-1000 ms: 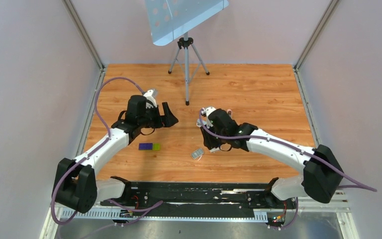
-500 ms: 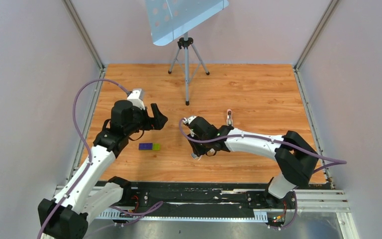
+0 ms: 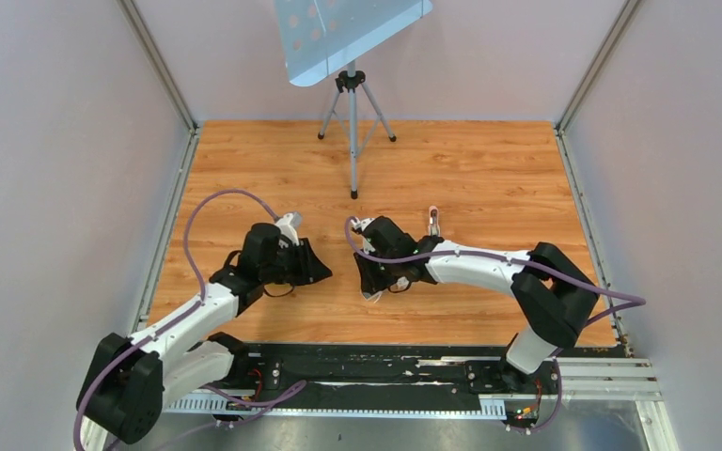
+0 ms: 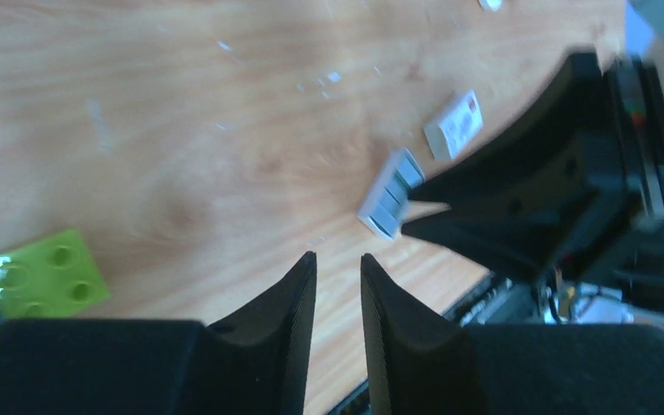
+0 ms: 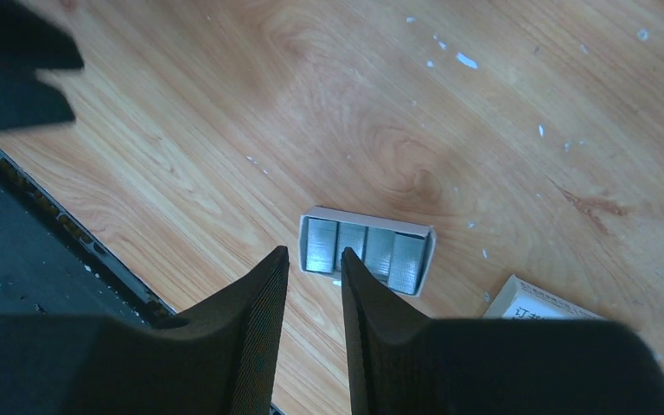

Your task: Load the staples into the stapler

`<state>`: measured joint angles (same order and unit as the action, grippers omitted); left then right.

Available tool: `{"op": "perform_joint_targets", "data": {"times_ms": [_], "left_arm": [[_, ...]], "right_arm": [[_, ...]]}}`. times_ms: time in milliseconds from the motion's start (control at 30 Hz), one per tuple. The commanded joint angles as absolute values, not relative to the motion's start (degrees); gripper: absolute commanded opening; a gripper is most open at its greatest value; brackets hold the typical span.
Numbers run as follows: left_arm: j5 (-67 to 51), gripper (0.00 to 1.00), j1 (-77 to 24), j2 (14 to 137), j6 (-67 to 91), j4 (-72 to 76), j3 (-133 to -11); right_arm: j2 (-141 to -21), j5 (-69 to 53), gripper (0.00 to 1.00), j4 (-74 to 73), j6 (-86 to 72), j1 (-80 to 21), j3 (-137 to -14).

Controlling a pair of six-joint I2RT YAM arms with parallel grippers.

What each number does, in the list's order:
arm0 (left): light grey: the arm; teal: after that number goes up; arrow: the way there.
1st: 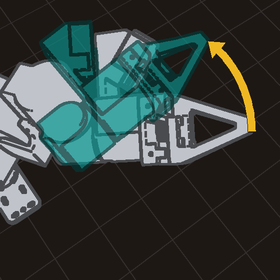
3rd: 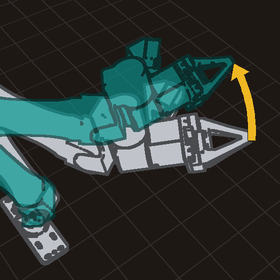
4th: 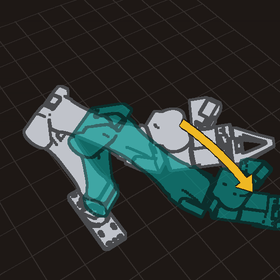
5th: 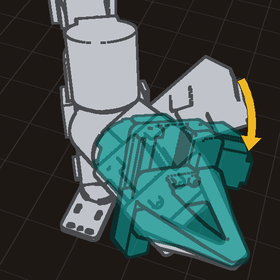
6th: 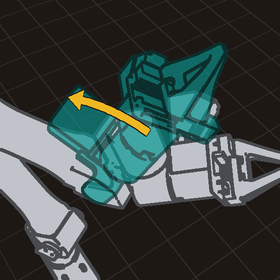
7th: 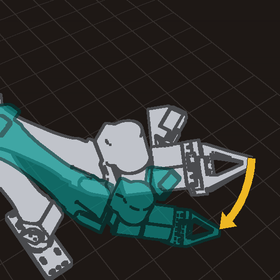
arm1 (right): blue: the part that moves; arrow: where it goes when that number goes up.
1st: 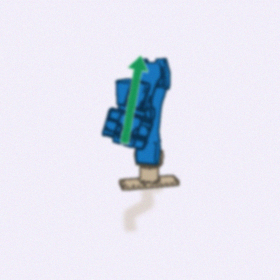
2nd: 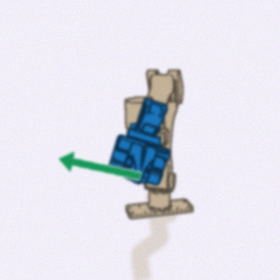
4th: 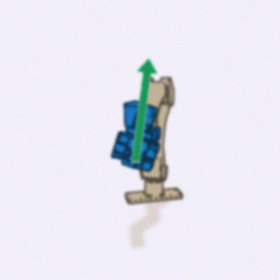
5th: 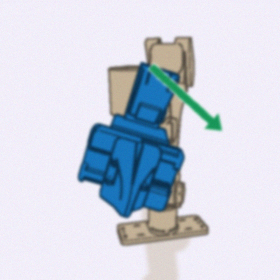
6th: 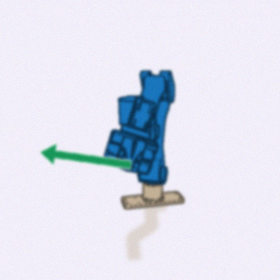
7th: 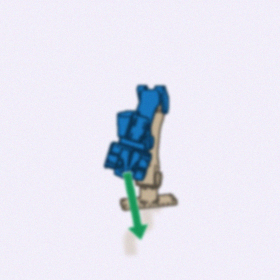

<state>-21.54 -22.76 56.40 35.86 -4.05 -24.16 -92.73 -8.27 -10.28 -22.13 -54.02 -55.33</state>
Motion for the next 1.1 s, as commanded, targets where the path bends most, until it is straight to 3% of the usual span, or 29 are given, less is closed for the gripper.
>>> {"op": "perform_joint_targets", "data": {"times_ms": [0, 100, 300, 800, 1067], "left_arm": [[-21.5, 0.24, -29.0, 58.5, 40.7, 5.7, -22.3], [-20.7, 0.12, -31.7, 60.3, 44.9, 12.1, -19.1], [-18.3, 0.01, -35.9, 65.6, 48.6, 18.9, -15.3], [-20.4, 0.0, -38.5, 86.6, 54.4, 41.0, -13.6], [-20.0, 0.0, -38.8, 88.7, 54.4, 42.4, -14.1]], "right_arm": [[-91.0, -14.3, 0.33, -7.0, -25.1, -51.0, -52.3], [-90.6, -17.0, 0.33, -5.3, -26.2, -49.7, -51.2], [-90.8, -18.8, 0.33, -3.4, -27.2, -48.9, -49.6], [-91.5, -19.5, 0.33, -1.3, -27.5, -47.9, -47.8], [-92.1, -19.9, 0.34, -0.5, -27.4, -47.4, -47.1]]}}
